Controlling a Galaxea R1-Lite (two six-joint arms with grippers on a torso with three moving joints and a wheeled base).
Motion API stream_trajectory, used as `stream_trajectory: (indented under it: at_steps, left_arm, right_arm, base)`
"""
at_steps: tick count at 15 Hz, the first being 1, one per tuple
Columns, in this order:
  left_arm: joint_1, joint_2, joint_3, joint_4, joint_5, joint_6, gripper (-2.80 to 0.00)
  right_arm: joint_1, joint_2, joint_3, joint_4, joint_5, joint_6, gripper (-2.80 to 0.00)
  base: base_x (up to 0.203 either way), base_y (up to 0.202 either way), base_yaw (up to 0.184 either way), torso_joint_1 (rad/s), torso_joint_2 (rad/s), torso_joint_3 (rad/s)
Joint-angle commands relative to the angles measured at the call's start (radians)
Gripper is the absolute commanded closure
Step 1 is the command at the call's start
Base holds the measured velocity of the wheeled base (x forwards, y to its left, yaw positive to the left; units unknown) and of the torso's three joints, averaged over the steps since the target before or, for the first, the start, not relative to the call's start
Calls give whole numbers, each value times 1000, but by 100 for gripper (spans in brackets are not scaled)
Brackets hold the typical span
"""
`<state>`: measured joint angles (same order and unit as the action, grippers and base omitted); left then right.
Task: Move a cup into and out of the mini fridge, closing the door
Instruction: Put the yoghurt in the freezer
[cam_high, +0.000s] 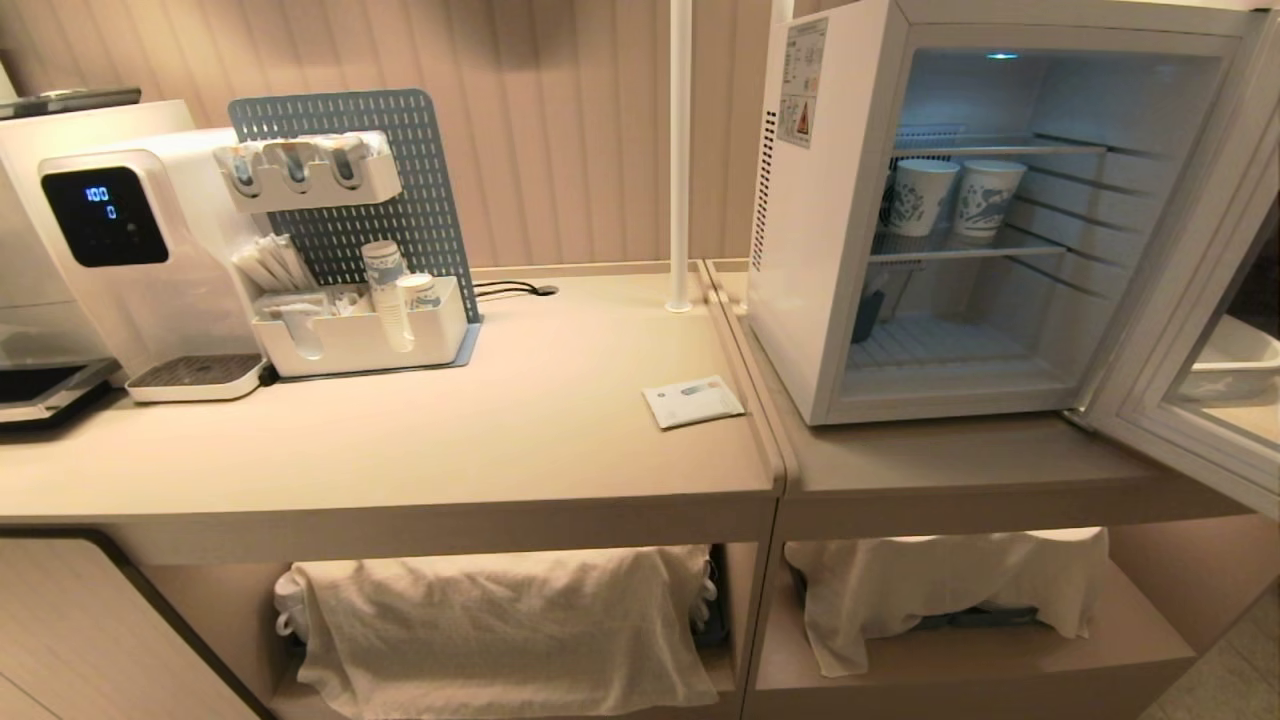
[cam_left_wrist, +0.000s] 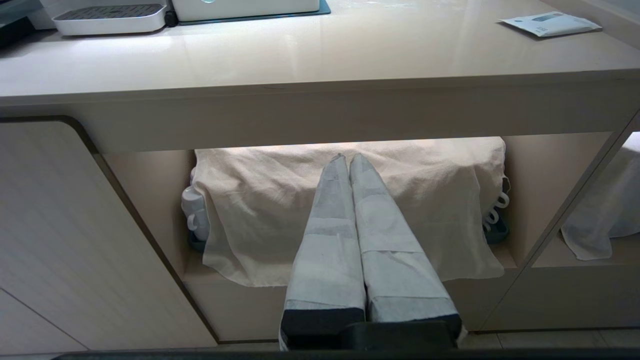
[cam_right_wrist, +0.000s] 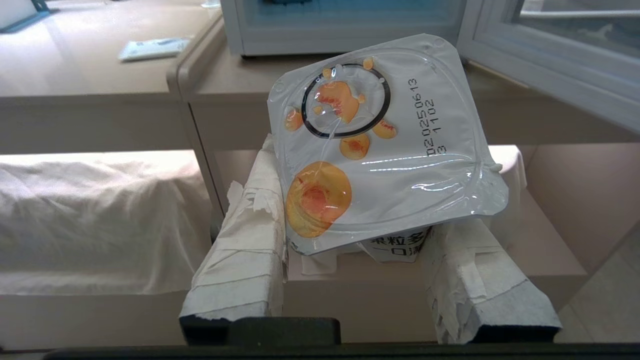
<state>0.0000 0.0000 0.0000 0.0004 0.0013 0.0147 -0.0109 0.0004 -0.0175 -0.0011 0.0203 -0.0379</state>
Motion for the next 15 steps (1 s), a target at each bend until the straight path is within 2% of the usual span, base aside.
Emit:
stream_trajectory:
  at_steps: [1,7,10,15]
  left_arm:
    - [0,0,0,0,0,-1,0]
    - [0,0,0,0,0,-1,0]
    - [0,0,0,0,0,-1,0]
    - [0,0,0,0,0,-1,0]
  right_arm:
    - [0,3,-55,23,4,3,0]
    - [0,87,-500,601,31,36,0]
    - [1,203,-602,649,34,48,0]
    - [1,490,-731,639,39,79,0]
  base:
    - [0,0,0,0,0,0]
    - [0,0,0,0,0,0]
    - [0,0,0,0,0,0]
    - [0,0,0,0,0,0]
